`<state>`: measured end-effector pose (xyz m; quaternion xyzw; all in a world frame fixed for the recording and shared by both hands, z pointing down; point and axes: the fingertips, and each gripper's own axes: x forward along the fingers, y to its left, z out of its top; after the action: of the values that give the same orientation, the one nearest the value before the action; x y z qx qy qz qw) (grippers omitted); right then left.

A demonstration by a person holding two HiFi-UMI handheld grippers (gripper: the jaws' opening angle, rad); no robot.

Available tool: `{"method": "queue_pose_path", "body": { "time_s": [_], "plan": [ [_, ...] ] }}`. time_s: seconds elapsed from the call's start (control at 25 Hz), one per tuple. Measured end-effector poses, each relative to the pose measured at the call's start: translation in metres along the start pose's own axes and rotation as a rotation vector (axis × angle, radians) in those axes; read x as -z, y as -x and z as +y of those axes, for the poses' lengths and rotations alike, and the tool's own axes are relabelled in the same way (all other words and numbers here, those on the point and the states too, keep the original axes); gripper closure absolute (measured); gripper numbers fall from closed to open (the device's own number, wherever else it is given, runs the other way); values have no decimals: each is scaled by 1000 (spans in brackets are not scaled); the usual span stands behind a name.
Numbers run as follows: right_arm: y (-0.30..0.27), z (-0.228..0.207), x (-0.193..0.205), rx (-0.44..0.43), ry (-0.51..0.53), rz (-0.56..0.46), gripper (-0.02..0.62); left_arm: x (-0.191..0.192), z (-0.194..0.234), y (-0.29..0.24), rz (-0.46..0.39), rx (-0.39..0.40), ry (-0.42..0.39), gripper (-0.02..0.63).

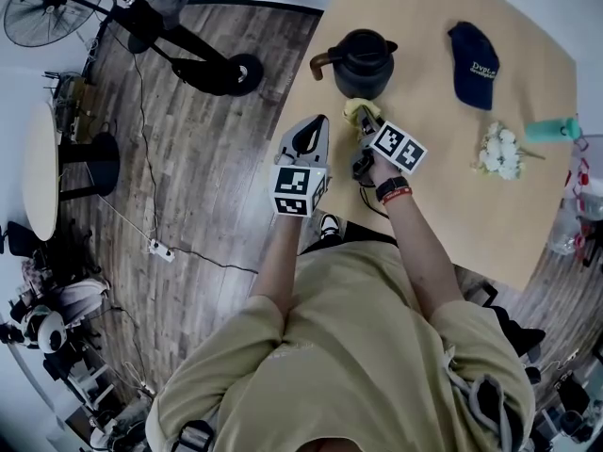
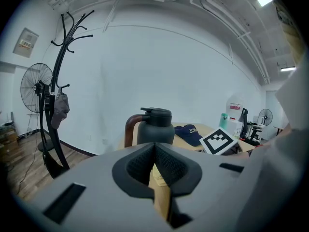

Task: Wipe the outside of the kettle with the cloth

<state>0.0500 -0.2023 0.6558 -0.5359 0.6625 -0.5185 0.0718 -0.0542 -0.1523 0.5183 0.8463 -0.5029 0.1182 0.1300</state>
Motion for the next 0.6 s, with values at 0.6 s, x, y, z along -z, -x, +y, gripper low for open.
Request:
{"method": "queue_pose_path", "body": {
  "time_s": [0.6],
  "plan": [
    [16, -32, -44, 100, 95, -89, 463, 6, -15, -11, 17, 23, -29, 583]
  ]
}}
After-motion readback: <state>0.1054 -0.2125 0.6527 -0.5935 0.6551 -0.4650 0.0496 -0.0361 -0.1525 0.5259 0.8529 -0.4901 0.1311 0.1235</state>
